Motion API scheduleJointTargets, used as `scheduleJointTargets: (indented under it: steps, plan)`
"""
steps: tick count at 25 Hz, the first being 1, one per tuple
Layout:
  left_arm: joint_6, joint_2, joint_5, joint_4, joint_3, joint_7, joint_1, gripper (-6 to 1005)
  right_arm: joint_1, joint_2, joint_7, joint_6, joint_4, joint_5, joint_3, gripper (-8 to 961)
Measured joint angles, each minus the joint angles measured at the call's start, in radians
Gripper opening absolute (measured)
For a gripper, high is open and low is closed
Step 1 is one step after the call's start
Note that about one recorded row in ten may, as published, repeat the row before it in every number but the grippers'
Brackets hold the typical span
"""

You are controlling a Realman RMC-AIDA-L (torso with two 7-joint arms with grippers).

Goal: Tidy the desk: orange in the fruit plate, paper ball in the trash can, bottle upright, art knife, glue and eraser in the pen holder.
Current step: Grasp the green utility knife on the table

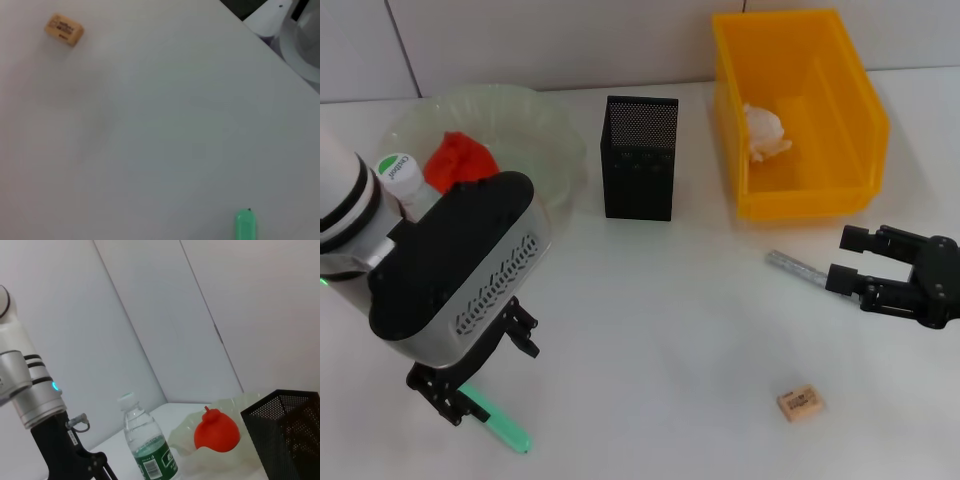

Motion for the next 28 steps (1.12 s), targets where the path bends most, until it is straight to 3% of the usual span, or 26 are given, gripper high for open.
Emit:
scheduleJointTargets:
  steps: [13,17,28]
  plan:
    - [-0.015,0.014,0.000,-0.076,0.005,0.067,-0.046,743,0.021,0.011,-0.002,0.023,0.037,-0.002,0.012,742]
    - [-0.057,0.024,0.024,-0.160,0.044,0.105,-0.080,742,0.023,0.013,-0.006,0.028,0.046,-0.002,0.012,741]
    - [-0.105,0.014,0.083,-0.253,0.061,0.086,-0.107,741,0.040,0.013,-0.008,0.041,0.048,-0.003,0.008,739]
